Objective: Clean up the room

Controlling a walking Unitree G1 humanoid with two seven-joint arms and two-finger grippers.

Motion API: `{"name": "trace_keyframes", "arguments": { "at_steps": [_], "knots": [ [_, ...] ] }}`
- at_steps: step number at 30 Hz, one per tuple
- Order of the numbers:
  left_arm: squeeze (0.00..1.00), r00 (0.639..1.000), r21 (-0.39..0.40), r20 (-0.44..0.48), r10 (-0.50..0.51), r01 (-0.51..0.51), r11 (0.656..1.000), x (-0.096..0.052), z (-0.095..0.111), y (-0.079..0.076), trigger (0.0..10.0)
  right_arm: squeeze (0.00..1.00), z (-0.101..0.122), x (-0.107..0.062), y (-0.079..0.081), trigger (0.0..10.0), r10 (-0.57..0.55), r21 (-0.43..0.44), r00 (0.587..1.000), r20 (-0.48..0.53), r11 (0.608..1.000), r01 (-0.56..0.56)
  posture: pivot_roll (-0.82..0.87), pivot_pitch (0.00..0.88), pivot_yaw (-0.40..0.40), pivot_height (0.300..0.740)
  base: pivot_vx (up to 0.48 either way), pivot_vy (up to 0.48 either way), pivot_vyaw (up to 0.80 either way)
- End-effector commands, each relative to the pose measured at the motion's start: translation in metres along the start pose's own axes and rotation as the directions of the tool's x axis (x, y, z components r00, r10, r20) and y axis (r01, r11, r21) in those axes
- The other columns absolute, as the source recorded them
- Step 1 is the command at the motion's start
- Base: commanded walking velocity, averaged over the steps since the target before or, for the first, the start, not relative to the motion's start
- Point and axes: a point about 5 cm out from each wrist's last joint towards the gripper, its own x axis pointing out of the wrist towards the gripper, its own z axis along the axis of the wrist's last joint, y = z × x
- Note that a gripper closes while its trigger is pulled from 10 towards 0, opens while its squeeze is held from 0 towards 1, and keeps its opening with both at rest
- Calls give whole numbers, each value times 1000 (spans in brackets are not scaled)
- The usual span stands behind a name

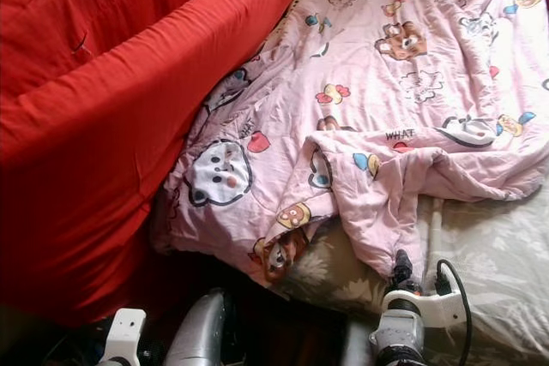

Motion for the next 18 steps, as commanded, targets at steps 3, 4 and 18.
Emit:
{"name": "trace_keyframes", "arguments": {
  "at_steps": [3, 4, 18],
  "knots": [
    [0, 999, 24, -42, 17, -16, 1000, -5, -15, 7, 10000, 0, -5, -5, -13, 10000, -48, 6, 999, -19, 999, 48, 52, 222, 126, 621, 0, 0, 0],
    [0, 999, 25, -41, 17, -16, 1000, -5, -15, 7, 10000, 0, -5, -5, -13, 10000, -48, 6, 999, -18, 999, 48, 52, 222, 126, 621, 0, 0, 0],
    [0, 1000, 35, 4, 28, -28, 999, -6, -12, 7, 10000, 0, 10, 2, -3, 10000, -31, 32, 999, 28, 999, 30, 74, 268, 126, 621, 0, 0, 0]
  ]
}}
